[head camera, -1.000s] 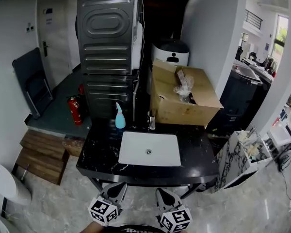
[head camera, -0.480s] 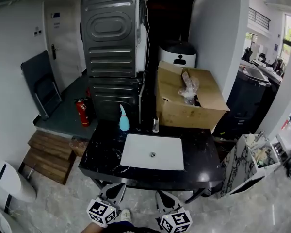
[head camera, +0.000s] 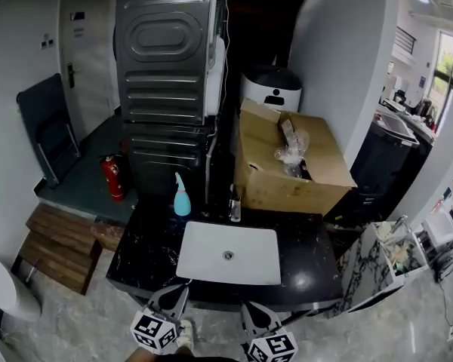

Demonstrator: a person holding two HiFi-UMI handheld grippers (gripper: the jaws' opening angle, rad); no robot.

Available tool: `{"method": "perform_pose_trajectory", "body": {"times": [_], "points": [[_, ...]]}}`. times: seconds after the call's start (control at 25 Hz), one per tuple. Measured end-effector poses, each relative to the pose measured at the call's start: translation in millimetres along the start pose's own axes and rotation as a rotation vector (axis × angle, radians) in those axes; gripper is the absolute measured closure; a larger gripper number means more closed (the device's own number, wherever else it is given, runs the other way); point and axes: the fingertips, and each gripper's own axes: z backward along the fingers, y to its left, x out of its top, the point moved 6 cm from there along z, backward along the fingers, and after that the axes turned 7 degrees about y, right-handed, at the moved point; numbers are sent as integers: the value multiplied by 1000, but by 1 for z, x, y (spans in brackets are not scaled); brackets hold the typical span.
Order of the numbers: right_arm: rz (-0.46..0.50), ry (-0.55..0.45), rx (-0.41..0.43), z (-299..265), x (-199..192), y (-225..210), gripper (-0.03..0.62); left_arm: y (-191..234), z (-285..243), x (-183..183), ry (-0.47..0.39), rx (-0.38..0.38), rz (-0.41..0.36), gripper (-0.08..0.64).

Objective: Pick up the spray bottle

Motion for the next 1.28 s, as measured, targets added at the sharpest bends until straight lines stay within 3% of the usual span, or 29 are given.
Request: {"method": "perform_pose_trajectory", "body": {"times": [0.48,0.76,1.08,1.28], "points": [[19,-34,-40,-156,80,-10,555,147,-87,49,-20,-61,-21,545],[28,-35,-66,-224,102,5,555,219,-112,52,-18,-87,-12,545],[23,27,-101,-247,102,-6,555,248,-139,48,-11,-95,14,545],[32,11,-88,-260,101,-28,555,253,-162,50,-33,-77,-13,543]]}}
